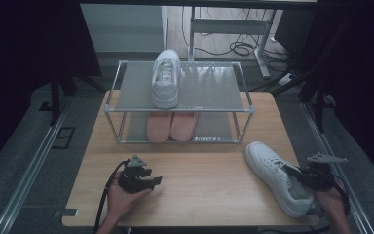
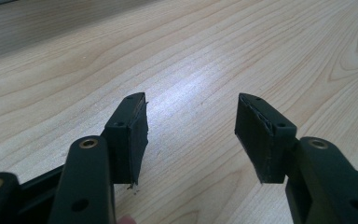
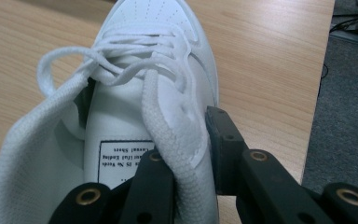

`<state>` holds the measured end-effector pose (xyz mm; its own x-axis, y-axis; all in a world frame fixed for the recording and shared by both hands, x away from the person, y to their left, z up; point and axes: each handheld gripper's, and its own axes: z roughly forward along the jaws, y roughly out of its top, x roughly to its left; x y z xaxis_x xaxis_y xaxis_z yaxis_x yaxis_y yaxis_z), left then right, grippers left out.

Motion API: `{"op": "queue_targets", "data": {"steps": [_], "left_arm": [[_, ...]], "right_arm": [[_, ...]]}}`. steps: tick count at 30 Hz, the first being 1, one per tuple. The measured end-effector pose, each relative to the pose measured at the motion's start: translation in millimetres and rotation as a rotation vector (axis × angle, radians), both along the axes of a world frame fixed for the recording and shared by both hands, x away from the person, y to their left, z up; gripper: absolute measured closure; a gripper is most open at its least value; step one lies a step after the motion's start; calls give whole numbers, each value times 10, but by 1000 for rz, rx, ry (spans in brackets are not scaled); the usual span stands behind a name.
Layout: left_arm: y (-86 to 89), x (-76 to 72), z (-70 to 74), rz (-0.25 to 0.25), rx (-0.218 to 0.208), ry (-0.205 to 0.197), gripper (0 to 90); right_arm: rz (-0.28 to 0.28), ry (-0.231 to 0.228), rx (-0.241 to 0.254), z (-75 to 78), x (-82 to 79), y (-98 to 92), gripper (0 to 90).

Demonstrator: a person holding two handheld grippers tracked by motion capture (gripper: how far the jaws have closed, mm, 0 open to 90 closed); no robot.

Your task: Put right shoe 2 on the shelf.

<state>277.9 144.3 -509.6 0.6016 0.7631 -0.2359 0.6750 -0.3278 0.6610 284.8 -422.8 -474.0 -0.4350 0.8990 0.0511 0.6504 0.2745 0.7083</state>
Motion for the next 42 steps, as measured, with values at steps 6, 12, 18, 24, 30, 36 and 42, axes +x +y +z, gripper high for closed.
{"op": "queue_targets", "data": {"steps": [6,12,18,24,30,36,42], "left_arm": [[4,3,-2,1,1,0,441],[-3,0,-3,2,0,2,441],[-1,1,-2,4,-1,2,441],[2,0,2,4,-3,1,441],[-1,0,1,3,-3,2,441],[-2,-1,2,3,-5,2,441],[3,0,3,4,-5,2,441]], "right_arm": [[-14,-17,33,16,-30,-3,815],[-15,-50,78,69,-98,-13,819],[-12,-74,133,124,-166,7,820],[-4,-86,168,190,-212,63,820],[14,-115,207,256,-269,146,821],[64,-135,259,334,-295,273,821],[93,-163,318,408,-285,407,821]]}}
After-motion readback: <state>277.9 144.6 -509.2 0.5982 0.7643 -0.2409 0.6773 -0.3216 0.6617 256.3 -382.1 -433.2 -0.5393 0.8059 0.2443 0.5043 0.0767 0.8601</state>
